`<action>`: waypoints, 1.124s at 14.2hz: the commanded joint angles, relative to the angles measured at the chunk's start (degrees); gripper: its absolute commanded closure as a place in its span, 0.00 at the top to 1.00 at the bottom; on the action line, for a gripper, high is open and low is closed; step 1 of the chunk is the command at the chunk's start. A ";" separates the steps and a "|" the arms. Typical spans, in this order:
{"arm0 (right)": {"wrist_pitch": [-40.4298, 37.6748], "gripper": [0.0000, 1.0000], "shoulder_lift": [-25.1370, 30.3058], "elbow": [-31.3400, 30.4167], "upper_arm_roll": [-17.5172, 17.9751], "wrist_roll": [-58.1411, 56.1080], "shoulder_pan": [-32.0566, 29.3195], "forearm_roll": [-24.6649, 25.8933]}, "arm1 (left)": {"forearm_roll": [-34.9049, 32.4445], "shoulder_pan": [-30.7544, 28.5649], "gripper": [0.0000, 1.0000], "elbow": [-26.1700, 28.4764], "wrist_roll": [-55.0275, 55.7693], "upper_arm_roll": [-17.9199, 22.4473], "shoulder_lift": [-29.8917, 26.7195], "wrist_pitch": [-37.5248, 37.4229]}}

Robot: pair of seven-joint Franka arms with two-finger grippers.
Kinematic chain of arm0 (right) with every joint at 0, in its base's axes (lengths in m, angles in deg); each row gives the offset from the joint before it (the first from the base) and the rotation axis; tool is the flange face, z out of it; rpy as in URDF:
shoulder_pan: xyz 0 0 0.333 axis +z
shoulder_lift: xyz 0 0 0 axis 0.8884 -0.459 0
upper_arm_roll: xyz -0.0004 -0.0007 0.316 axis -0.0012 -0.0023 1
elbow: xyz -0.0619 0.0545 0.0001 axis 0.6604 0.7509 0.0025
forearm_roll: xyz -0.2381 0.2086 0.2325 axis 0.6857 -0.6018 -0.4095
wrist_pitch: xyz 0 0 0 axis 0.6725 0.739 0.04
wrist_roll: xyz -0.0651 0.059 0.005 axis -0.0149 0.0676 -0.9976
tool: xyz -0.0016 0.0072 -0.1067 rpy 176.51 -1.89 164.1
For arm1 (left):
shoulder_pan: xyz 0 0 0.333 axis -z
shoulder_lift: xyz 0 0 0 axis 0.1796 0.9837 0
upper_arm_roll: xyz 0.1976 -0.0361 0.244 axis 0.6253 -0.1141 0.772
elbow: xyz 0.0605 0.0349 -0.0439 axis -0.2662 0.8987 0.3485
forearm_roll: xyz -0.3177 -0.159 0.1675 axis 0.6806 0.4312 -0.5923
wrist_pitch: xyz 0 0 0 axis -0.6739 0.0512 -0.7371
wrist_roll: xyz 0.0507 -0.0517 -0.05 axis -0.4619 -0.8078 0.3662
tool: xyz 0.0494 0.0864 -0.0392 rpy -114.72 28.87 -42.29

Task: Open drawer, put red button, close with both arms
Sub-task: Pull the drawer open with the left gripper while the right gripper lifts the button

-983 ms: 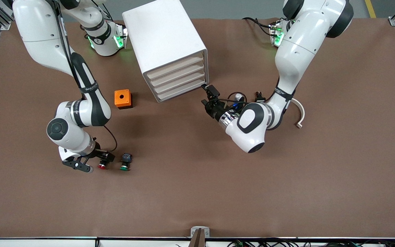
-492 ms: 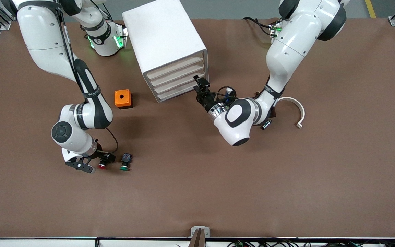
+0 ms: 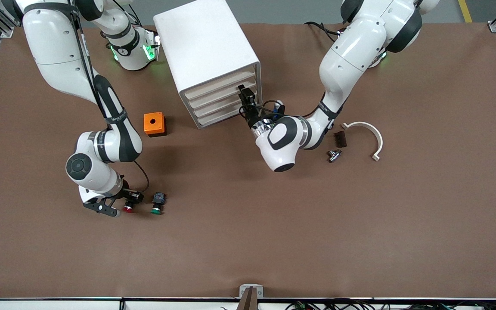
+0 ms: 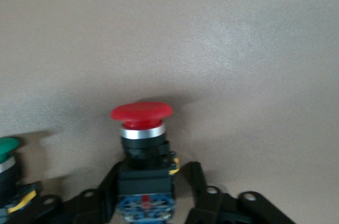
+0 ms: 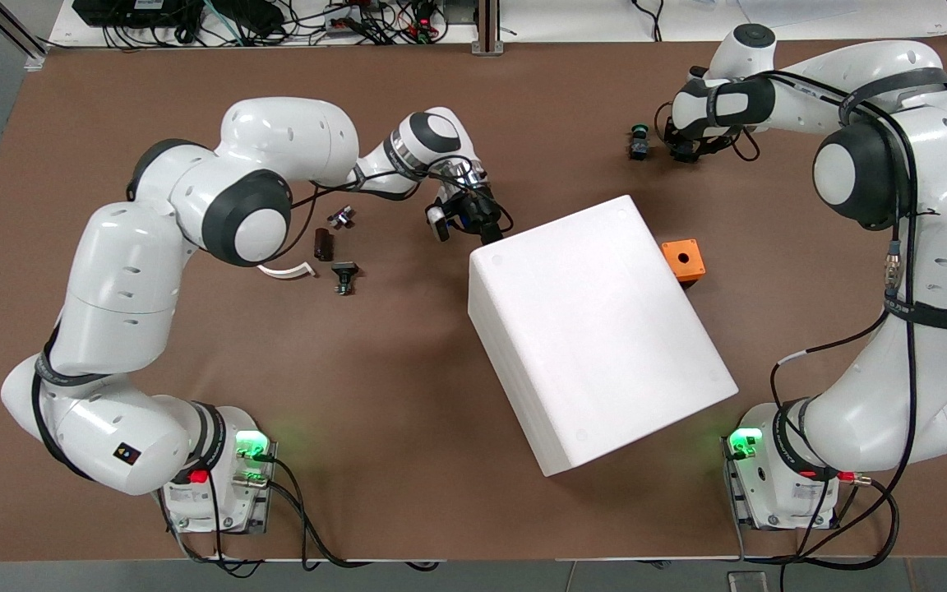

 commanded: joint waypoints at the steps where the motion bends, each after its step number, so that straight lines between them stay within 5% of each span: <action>1: -0.59 0.03 -0.18 0.46 0.20 0.24 -0.41 -0.59 | 0.99 1.28 0.26 0.03 1.67 0.00 -0.06 -3.12; 9: -16.13 0.03 6.57 3.89 0.37 7.61 0.11 -0.68 | 1.16 1.02 0.09 -0.32 5.45 0.08 0.64 -3.66; 16: -25.99 0.03 17.48 3.80 0.72 27.11 8.01 -0.86 | 1.86 -1.96 0.10 -0.58 5.72 0.70 1.17 -3.40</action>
